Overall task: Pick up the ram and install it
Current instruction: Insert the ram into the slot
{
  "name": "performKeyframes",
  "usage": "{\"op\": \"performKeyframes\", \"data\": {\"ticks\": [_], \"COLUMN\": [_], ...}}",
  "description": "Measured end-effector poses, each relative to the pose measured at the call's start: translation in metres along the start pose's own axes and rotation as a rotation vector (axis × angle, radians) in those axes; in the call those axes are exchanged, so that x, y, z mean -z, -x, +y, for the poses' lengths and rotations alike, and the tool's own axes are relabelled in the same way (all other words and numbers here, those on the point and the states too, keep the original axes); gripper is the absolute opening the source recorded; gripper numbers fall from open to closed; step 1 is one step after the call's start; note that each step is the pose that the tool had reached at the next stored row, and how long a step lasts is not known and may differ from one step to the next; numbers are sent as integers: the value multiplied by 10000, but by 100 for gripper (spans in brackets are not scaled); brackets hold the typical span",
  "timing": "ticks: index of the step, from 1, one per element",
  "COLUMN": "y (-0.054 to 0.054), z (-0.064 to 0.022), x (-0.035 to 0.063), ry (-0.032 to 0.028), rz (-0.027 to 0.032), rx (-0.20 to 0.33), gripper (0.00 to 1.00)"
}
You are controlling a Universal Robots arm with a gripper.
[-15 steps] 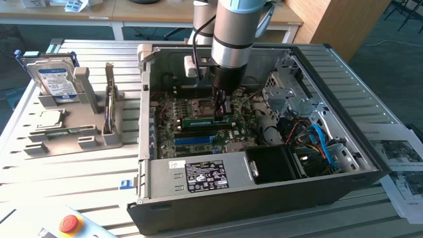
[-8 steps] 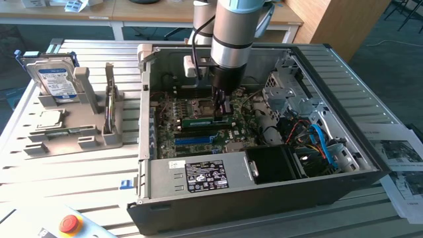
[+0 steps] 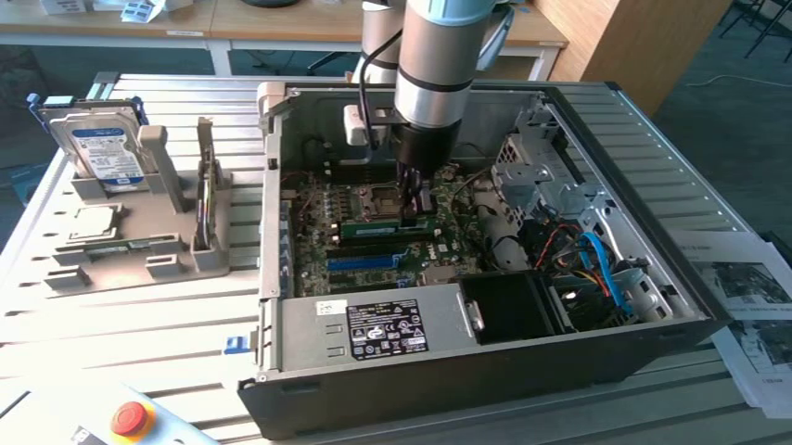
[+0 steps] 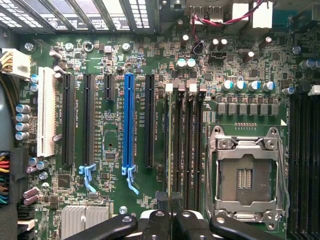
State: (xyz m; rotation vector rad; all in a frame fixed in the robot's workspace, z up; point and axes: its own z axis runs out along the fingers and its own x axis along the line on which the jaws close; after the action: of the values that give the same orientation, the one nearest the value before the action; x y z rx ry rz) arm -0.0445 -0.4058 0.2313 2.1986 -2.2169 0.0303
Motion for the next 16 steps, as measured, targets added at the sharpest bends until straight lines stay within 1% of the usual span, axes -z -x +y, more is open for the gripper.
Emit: {"op": "performKeyframes", "data": {"ticks": [5, 16], "y": [1, -2], "z": [9, 13], "x": [-1, -1], "ry": [-10, -11], "rz": [-3, -2], "rx": [-3, -1], "gripper": [12, 12]}}
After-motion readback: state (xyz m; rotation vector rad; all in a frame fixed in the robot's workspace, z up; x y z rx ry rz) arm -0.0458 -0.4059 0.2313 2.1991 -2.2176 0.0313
